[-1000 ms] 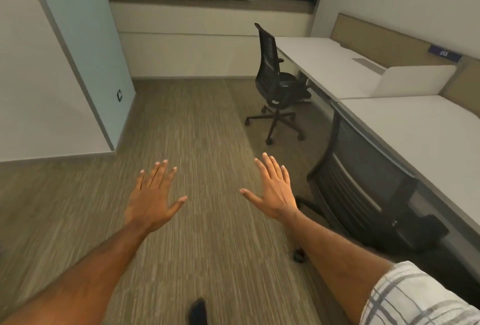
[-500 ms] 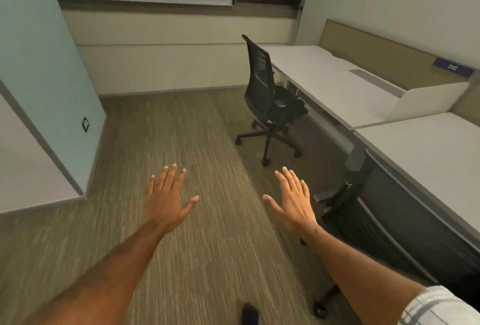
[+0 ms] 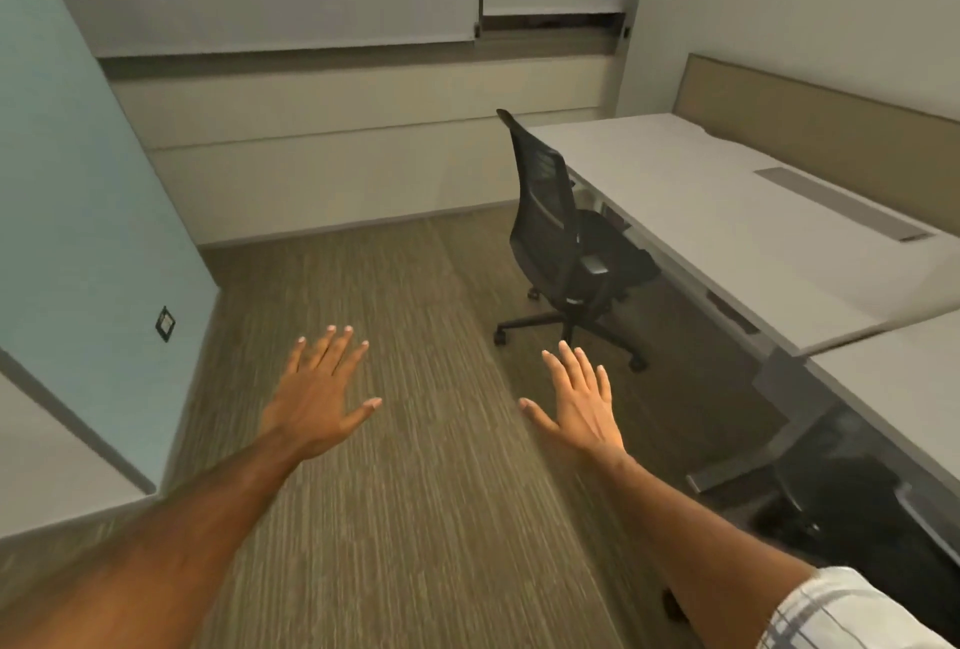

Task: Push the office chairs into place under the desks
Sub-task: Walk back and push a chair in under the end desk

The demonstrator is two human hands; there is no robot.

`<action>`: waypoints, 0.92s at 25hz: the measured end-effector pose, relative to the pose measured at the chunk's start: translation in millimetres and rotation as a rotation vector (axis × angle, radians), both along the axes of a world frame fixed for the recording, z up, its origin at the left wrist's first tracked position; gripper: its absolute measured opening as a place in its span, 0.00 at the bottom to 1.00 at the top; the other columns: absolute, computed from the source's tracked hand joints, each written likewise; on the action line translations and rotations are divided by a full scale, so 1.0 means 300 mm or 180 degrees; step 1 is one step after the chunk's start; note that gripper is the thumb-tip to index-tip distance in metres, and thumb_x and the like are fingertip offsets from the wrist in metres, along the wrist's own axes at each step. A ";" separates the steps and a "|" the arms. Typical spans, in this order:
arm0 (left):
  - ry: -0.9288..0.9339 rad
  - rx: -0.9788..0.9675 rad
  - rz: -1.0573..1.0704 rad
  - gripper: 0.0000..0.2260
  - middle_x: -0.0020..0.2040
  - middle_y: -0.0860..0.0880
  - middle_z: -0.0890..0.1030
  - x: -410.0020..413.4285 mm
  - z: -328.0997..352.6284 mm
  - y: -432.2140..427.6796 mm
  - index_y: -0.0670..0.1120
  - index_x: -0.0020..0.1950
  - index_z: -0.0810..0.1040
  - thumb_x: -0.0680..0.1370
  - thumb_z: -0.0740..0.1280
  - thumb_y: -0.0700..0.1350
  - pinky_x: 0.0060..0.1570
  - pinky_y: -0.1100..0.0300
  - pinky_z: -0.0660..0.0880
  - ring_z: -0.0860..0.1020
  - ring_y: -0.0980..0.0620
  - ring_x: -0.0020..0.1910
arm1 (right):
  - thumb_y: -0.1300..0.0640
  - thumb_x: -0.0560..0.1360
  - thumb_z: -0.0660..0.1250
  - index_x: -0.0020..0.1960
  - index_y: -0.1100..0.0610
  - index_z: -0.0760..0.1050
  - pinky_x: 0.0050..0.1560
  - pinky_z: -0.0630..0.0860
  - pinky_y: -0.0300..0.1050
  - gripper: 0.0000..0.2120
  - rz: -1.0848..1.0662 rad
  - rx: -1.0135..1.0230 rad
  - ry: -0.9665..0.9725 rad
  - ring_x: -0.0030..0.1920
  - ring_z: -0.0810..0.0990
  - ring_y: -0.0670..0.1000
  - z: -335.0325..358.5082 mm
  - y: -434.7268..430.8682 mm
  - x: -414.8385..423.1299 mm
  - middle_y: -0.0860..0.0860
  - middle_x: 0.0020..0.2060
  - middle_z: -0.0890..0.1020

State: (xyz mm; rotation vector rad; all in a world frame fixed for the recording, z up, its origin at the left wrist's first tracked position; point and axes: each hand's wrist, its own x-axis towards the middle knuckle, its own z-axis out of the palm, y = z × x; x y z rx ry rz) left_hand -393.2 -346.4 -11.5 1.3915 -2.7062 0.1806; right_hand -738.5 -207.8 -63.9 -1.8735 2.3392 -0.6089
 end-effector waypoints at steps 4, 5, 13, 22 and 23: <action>0.0164 0.0075 0.0011 0.46 0.84 0.43 0.53 -0.137 0.044 -0.300 0.47 0.83 0.56 0.74 0.39 0.75 0.80 0.41 0.45 0.48 0.45 0.83 | 0.30 0.80 0.55 0.83 0.51 0.54 0.78 0.33 0.54 0.39 -0.0048 -0.0206 0.0086 0.83 0.43 0.52 0.080 -0.326 -0.113 0.52 0.84 0.51; 0.0110 0.0013 -0.0101 0.48 0.83 0.43 0.54 -0.174 0.043 -0.385 0.47 0.83 0.57 0.73 0.35 0.76 0.80 0.41 0.46 0.50 0.44 0.83 | 0.30 0.80 0.55 0.83 0.51 0.53 0.77 0.32 0.52 0.39 -0.0079 -0.0224 0.0104 0.83 0.42 0.51 0.087 -0.407 -0.140 0.51 0.84 0.50; 0.0387 -0.0010 -0.0484 0.55 0.81 0.43 0.62 -0.462 0.116 -1.199 0.47 0.80 0.66 0.68 0.29 0.78 0.79 0.39 0.50 0.54 0.41 0.82 | 0.26 0.79 0.48 0.84 0.48 0.50 0.75 0.27 0.50 0.41 -0.0427 -0.0102 0.0406 0.82 0.37 0.49 0.142 -0.997 -0.358 0.50 0.84 0.47; 0.0484 -0.0252 -0.1205 0.43 0.82 0.45 0.60 -0.976 0.322 -1.978 0.48 0.80 0.65 0.73 0.45 0.73 0.79 0.40 0.52 0.53 0.45 0.82 | 0.26 0.78 0.47 0.82 0.49 0.56 0.78 0.35 0.52 0.40 -0.1022 -0.0585 0.0481 0.83 0.49 0.54 0.335 -1.596 -0.673 0.52 0.83 0.56; 0.0444 -0.0296 -0.1257 0.42 0.83 0.45 0.59 -1.044 0.329 -2.051 0.48 0.80 0.64 0.74 0.47 0.73 0.79 0.40 0.52 0.52 0.45 0.82 | 0.26 0.78 0.48 0.81 0.49 0.57 0.77 0.33 0.50 0.40 -0.1047 -0.0622 0.0482 0.82 0.50 0.54 0.340 -1.662 -0.717 0.51 0.82 0.57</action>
